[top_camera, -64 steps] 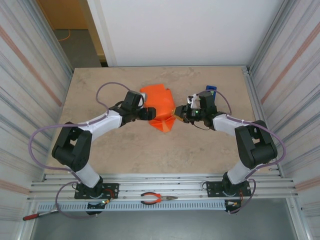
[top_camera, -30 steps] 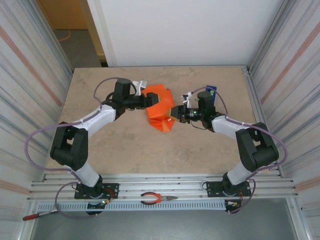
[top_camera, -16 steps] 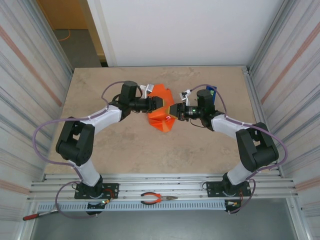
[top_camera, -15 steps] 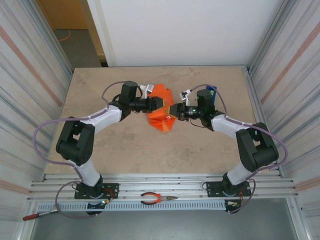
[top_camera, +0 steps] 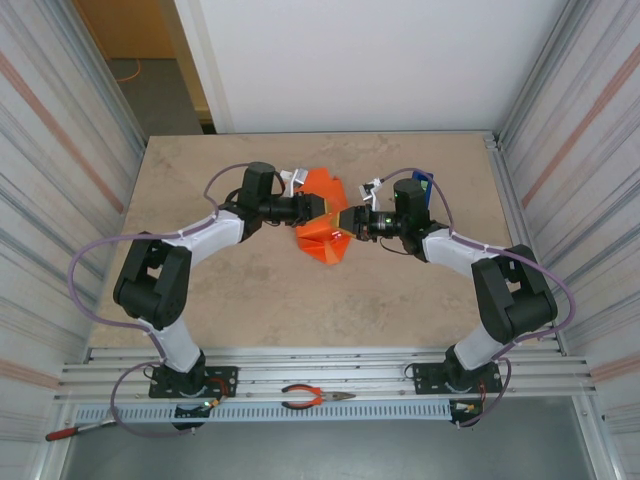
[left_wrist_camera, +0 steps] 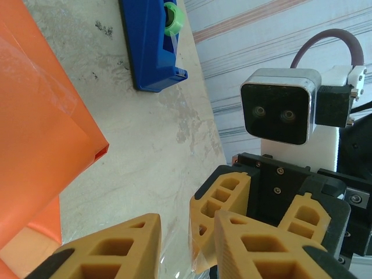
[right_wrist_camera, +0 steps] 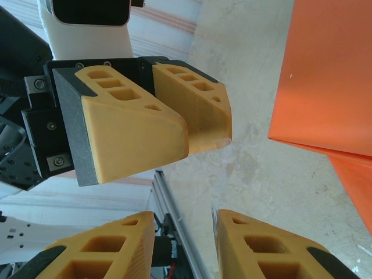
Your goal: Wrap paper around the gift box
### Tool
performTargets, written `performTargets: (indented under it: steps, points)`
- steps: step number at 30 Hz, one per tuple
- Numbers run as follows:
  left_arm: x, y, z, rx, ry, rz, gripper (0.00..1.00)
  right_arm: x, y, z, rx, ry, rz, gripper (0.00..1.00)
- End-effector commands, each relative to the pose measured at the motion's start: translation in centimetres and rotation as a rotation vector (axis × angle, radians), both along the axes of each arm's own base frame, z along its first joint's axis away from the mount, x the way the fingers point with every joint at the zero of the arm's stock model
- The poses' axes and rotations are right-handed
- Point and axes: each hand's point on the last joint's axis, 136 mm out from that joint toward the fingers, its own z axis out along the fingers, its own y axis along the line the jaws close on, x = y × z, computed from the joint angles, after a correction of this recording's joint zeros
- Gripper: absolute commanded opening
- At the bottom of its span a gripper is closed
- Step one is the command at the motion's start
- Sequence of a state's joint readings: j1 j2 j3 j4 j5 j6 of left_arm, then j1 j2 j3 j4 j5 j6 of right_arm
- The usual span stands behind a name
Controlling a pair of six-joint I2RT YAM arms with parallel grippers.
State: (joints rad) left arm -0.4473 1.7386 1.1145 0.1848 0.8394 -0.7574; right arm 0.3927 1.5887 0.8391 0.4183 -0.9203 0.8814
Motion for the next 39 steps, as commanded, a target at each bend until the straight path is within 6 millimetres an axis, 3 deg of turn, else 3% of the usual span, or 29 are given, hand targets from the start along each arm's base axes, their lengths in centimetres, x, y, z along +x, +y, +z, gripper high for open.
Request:
performTargets:
  steps: [1,8,18,24,39]
  points:
    - [-0.6,-0.3,-0.3,-0.013,0.004,-0.028,0.30,0.4,0.1,1.2,0.018,-0.038,0.005,0.33]
    - [-0.7,-0.2,-0.9,-0.002,0.010,-0.021,0.30,0.4,0.0,1.2,0.018,-0.034,0.002,0.33]
    - [-0.5,-0.3,-1.0,-0.002,0.008,-0.019,0.15,0.5,-0.1,1.0,0.014,-0.027,-0.004,0.33]
    - [-0.5,-0.2,-0.8,-0.004,0.001,-0.014,0.00,0.5,-0.1,1.0,0.014,-0.028,-0.004,0.33]
    - [-0.6,0.3,2.0,-0.041,-0.093,0.020,0.00,1.6,-1.6,-0.1,-0.001,0.012,-0.079,0.52]
